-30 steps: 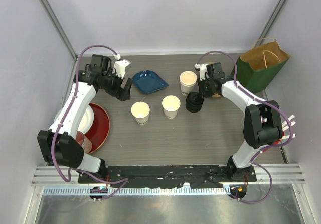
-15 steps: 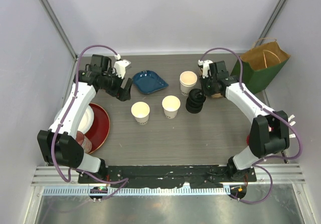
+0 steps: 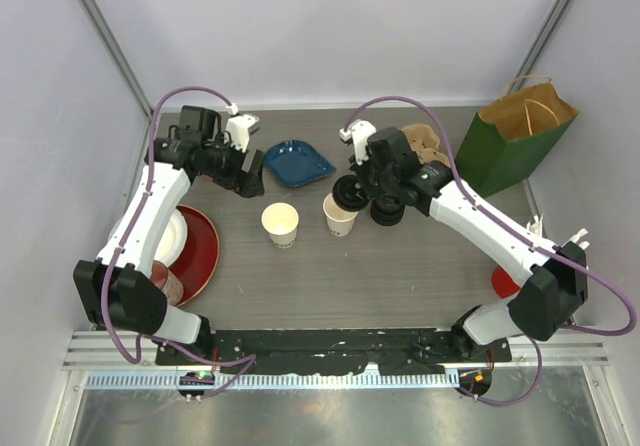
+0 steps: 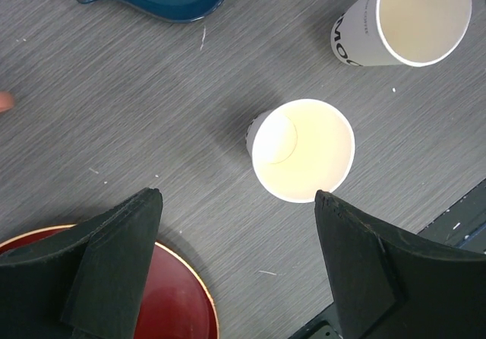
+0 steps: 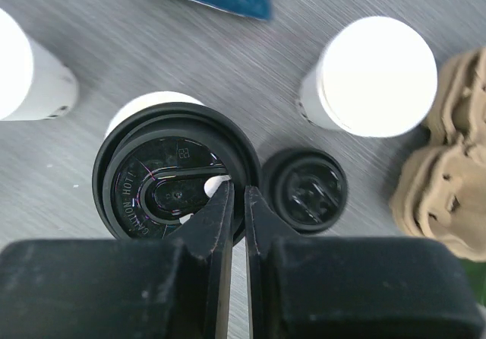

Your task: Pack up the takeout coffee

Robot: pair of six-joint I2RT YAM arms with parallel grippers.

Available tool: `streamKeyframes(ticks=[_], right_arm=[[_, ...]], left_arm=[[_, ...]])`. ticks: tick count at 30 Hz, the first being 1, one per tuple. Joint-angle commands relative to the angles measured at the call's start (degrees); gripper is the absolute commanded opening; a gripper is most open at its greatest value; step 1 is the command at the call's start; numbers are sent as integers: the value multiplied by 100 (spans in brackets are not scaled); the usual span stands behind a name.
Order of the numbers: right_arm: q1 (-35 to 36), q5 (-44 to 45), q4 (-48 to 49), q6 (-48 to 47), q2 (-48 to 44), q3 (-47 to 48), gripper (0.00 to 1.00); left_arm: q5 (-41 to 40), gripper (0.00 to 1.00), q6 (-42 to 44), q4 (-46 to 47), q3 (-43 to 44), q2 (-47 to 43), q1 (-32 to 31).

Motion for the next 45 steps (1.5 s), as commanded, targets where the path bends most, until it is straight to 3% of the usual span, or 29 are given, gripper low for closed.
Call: streamKeyframes(ticks=[1,10,26,45], right_arm=[[337,289,158,33,184,404,1],[724,738,-53,-266,853,633,1],[733,448,-140,-345,1301,826,1],[786,263,-220,-293,1029,932,1]], left_arm=[[198,86,-310,153,238,-14,28],[216,85,-373,188,212,47,20],[163,86,-311,162,229,109,20],[119,86,-285,153,282,127,28]])
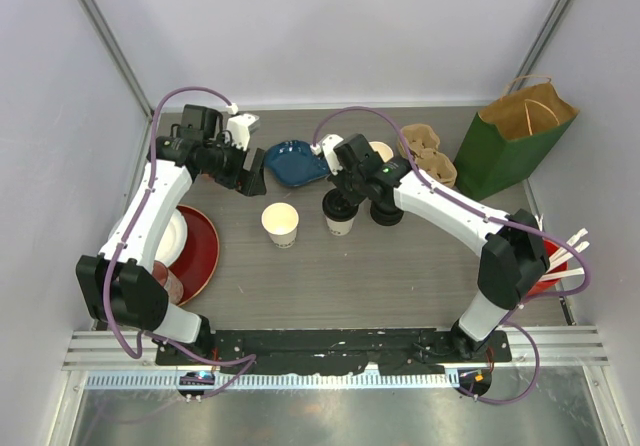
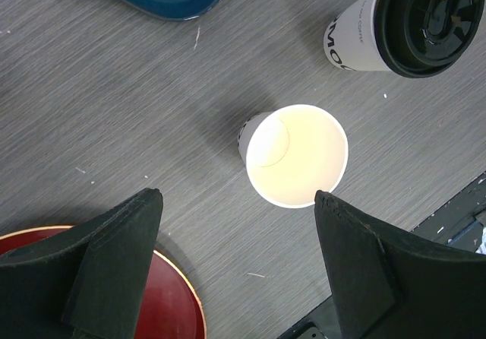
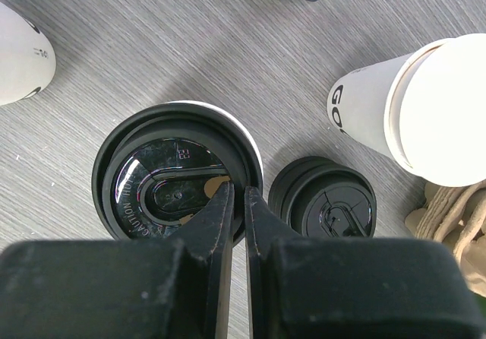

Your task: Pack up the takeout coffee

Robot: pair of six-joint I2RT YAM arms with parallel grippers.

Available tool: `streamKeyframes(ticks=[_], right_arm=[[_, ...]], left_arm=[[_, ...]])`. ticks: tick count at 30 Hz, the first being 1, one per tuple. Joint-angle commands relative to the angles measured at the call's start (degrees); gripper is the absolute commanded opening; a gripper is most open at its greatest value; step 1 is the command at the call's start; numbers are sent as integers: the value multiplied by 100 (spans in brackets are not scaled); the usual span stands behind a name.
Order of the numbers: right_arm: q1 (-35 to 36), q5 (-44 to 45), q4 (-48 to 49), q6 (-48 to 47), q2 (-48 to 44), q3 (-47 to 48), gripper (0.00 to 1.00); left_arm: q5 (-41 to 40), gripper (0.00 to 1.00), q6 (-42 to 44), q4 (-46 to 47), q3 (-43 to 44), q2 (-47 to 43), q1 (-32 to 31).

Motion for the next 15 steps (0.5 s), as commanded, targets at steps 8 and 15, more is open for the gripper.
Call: streamKeyframes(ticks=[8,15], right_arm=[[47,95,18,-39,-182,243,1],[38,210,54,-127,-24,261,1]], left_arm=[[38,86,37,136,201,6,20],[47,86,37,127,210,6,20]])
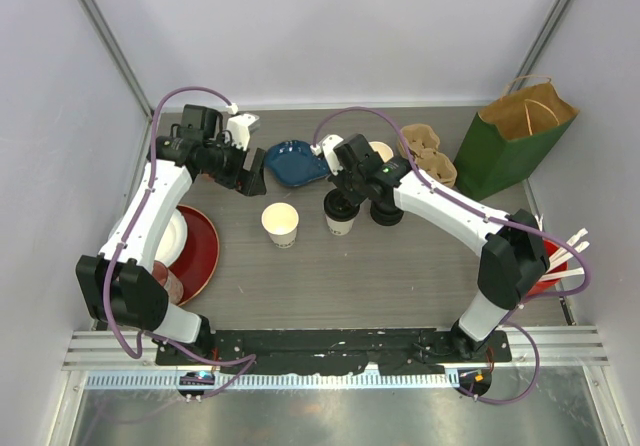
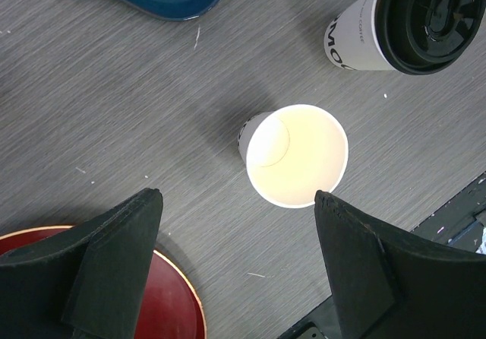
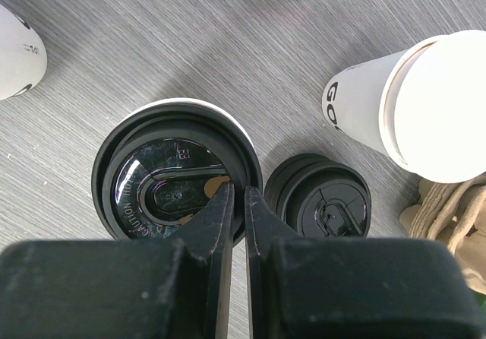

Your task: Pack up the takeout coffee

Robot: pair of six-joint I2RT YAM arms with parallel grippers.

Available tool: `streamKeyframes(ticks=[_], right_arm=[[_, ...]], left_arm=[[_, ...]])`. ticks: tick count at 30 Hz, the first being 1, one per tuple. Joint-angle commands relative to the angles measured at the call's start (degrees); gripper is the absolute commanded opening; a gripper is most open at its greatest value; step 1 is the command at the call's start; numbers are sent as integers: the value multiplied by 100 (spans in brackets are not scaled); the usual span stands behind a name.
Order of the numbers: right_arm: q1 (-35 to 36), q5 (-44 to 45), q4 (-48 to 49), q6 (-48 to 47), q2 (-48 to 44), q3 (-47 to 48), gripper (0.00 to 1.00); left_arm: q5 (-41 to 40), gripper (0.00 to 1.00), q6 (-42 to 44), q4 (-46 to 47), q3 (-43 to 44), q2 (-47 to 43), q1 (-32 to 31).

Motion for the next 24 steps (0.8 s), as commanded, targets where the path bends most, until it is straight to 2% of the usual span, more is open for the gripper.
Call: streamKeyframes(ticks=[1,24], right_arm=[[36,140,91,-90,-23,265,1],[-210,-361,258,33,118,-104,3]], left_arm=[[49,86,35,127,192,-2,22],[76,86,35,100,148,-20,-75]])
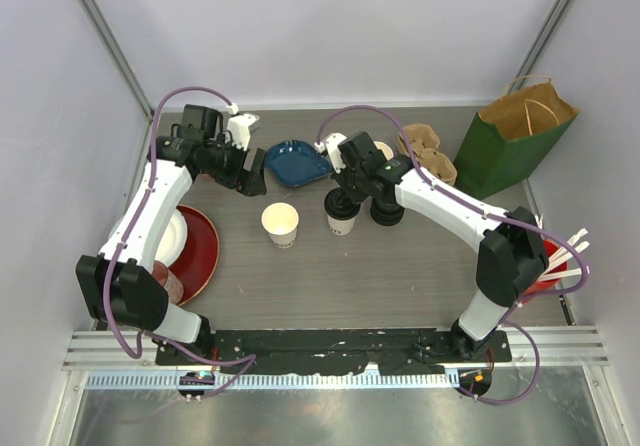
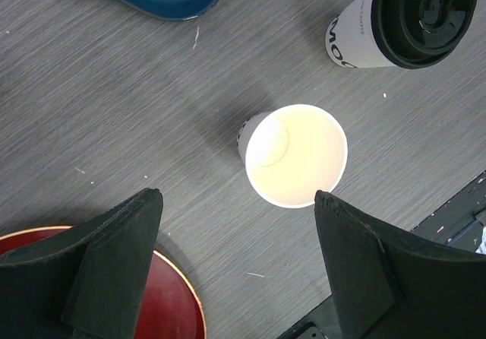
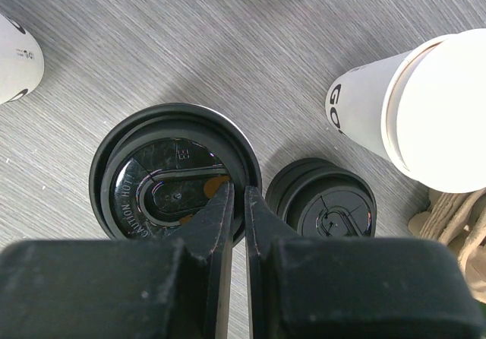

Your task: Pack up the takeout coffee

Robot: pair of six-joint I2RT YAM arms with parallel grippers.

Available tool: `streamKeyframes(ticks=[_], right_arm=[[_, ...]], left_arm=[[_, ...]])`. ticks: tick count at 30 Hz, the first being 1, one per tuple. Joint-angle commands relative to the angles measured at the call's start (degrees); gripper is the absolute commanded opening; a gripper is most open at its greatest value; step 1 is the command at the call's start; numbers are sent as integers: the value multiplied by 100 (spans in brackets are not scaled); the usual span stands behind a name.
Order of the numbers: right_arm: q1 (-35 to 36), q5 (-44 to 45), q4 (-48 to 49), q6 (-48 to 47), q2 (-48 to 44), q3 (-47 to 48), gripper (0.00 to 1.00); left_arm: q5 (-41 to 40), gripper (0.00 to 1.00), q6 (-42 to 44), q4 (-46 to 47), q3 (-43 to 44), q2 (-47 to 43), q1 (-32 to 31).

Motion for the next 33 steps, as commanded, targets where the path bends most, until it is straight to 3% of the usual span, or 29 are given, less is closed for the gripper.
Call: streamKeyframes(ticks=[1,5,10,18,26,29,30,32,33], right_arm=[[-39,-112,146,31,32,-82,3],[-57,-165,173,57,6,-153,9],[-57,-235,164,92,-99,-153,30],[-57,-156,50,57,-258,76,37],[-57,-33,-161,-22,-416,462,52],[-57,-15,-214,-57,-539,620,55],[-66,-6,-231,-48,-600,656,56],[-57,-102,-232,30,-706,709,54],[-66,-190,-188,83,-750,700,37]], left_arm=[[71,86,28,94,148,-11,-68],[62,86,37,94,157,-11,-130],[36,86,10,76,262,32,-349],[71,86,37,-29,561,199,-657],[124,84,-86,41,790,410,-956],[176,73,-252,172,886,533,-1087],[185,60,-288,199,922,621,-1123],[273,45,-446,252,1044,726,-1263],[299,24,-507,269,1088,762,-1316]])
